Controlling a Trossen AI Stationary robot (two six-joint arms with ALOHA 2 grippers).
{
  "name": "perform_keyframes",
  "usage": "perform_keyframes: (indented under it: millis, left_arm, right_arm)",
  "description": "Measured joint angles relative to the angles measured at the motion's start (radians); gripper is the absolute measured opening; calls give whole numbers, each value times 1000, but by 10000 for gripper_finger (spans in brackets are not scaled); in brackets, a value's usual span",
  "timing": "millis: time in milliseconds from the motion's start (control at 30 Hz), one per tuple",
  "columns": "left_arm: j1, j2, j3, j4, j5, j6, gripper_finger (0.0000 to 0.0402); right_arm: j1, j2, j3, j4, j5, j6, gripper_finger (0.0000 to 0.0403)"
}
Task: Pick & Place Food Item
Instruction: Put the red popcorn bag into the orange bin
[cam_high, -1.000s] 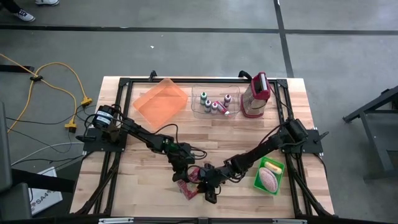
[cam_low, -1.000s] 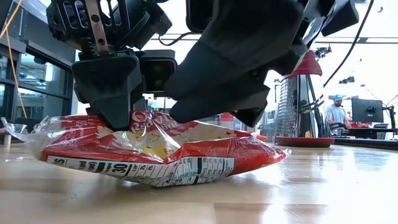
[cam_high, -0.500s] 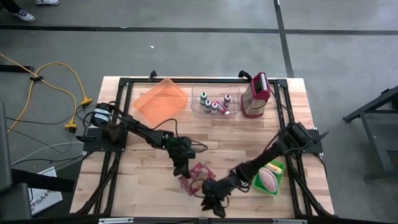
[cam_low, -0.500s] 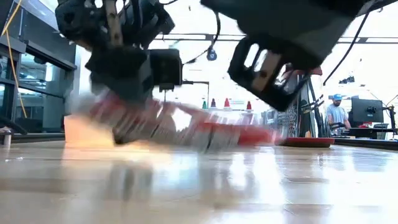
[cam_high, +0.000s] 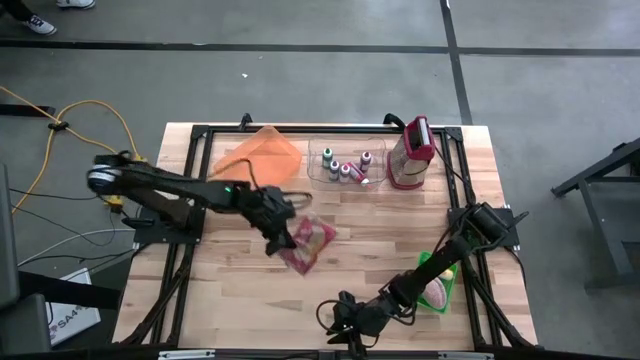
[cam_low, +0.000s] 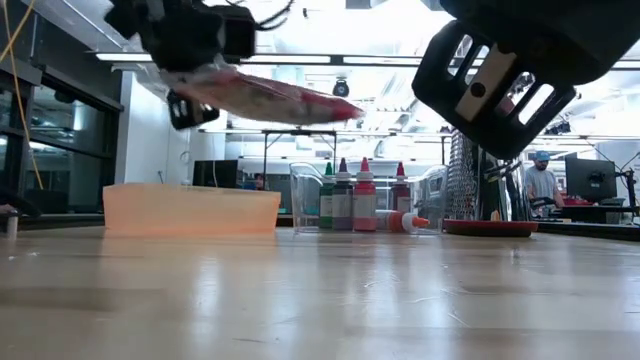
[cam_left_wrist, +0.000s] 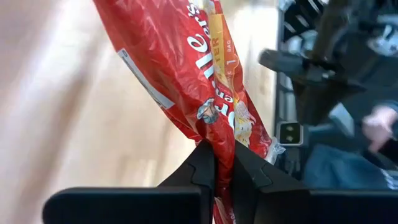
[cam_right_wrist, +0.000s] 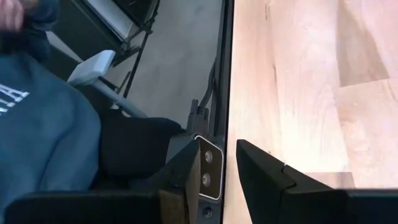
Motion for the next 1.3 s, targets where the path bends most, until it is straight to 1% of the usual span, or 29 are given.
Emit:
perform_keyframes:
  millis: [67, 267, 400, 533, 667, 900, 1100, 1300]
  left_arm:
    - [27, -78, 0, -89, -27, 3, 19]
    - [146, -291, 0, -314, -37, 53, 19]
    - [249, -388, 0, -457, -146, 96, 19]
    - [347, -437, 0, -507, -296, 126, 19]
    - [436, -439, 0, -495, -383, 140, 19]
    - [570, -382, 0, -551, -447, 264, 19]
    - [659, -302, 0, -602, -449, 378, 19]
    - [709, -239, 2, -605, -469, 484, 19]
  right_arm:
    - [1, 0, 0, 0, 1, -1, 93]
    - [-7, 0, 0, 0, 1, -29, 93]
    - [-14, 0, 0, 0, 2, -49, 93]
    - [-21, 0, 0, 0, 2, -63, 93]
    - [-27, 0, 0, 0, 2, -64, 93]
    - [-27, 0, 0, 0, 2, -64, 93]
    - [-27, 0, 0, 0, 1, -64, 93]
    - [-27, 0, 0, 0, 2, -81, 93]
